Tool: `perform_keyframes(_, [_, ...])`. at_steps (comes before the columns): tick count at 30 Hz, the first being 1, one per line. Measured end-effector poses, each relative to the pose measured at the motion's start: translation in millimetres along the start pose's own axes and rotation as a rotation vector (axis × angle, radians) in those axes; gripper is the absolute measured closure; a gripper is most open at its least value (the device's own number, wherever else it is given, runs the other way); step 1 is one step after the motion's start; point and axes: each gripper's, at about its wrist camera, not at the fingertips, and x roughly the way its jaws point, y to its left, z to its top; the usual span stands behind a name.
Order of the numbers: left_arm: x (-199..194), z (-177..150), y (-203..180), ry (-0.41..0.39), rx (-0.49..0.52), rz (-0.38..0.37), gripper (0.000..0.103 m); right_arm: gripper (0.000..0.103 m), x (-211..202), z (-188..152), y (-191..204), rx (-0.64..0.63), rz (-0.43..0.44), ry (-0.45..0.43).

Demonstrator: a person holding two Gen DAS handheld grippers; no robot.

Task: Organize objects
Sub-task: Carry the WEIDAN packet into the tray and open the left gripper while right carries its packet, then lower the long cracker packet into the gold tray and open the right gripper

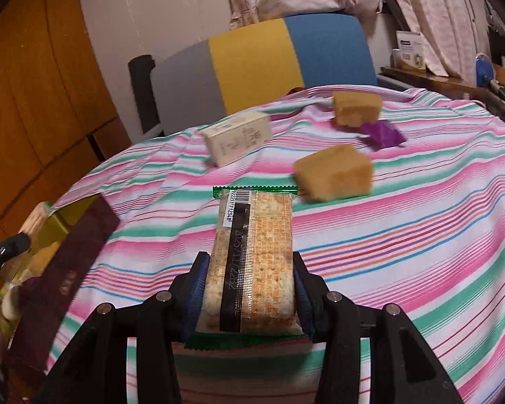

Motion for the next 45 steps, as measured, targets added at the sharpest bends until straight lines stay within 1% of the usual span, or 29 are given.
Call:
perform_keyframes(2, [0.0,7.0,16.8,-0.008,-0.021,0.022,0.055,0.056,-0.9,-1.9,11.9,-0.013,0.021,0.003])
perform_keyframes(5, [3.7,16.6,43.1,-0.003,-0.048,0.079,0.055,0.056,-1.8,-2.7,28.5,-0.019,0.067,0.012])
perform_keyframes(9, [14.4,26.0,77.8,0.044,-0.089,0.138,0.055,0.056,-3.2,-3.7,47.8,-0.019,0.122,0.027])
perform_keyframes(14, [27.5,32.4,113.2,0.111,-0.163,0.163,0.055,0.056,-7.1,-5.1,71.8,-0.030,0.180,0.038])
perform_keyframes(20, [41.5,43.2,144.1,0.155,-0.196,0.223,0.055,0.056,-16.8,-2.8,96.0,-0.039,0.233,0.028])
perform_keyframes(22, [49.5,45.8,157.5,0.198,-0.240,0.220,0.055,0.056,-16.9,-1.8,102.7,-0.046,0.247,0.029])
perform_keyframes(24, [55.0,47.0,169.8,0.222,-0.290,0.222,0.055,0.056,-16.9,-2.9,110.5,-0.059,0.254,0.034])
perform_keyframes(26, [60.4,47.6,176.4,0.245,-0.298,0.237,0.055,0.056,-17.0,-4.9,115.9,-0.070,0.260,0.041])
perform_keyframes(30, [63.0,45.2,184.0,0.252,-0.318,0.256,0.054,0.056,-17.1,-8.4,124.7,-0.076,0.274,0.055])
perform_keyframes(33, [57.7,45.3,184.4,0.224,-0.327,0.262,0.043,0.056,-15.7,-8.0,128.5,-0.074,0.283,0.067])
perform_keyframes(35, [49.9,46.5,180.9,0.194,-0.311,0.272,0.032,0.056,-13.5,-7.3,131.1,-0.071,0.289,0.073])
perform_keyframes(36, [44.2,47.5,178.4,0.170,-0.302,0.277,0.029,0.056,-12.7,-7.1,133.0,-0.068,0.293,0.077])
perform_keyframes(37, [39.2,48.2,176.4,0.149,-0.296,0.275,0.023,0.056,-12.3,-6.9,134.4,-0.065,0.298,0.079])
perform_keyframes(40, [23.3,46.9,166.7,0.093,-0.275,0.281,0.013,0.056,-11.0,-6.6,138.4,-0.059,0.311,0.085])
perform_keyframes(41, [20.6,46.3,165.5,0.083,-0.269,0.282,0.010,0.056,-10.3,-6.6,139.3,-0.058,0.314,0.088])
perform_keyframes(45, [4.0,33.5,158.0,0.055,-0.256,0.285,0.005,0.056,-8.4,-6.2,147.0,-0.070,0.331,0.095])
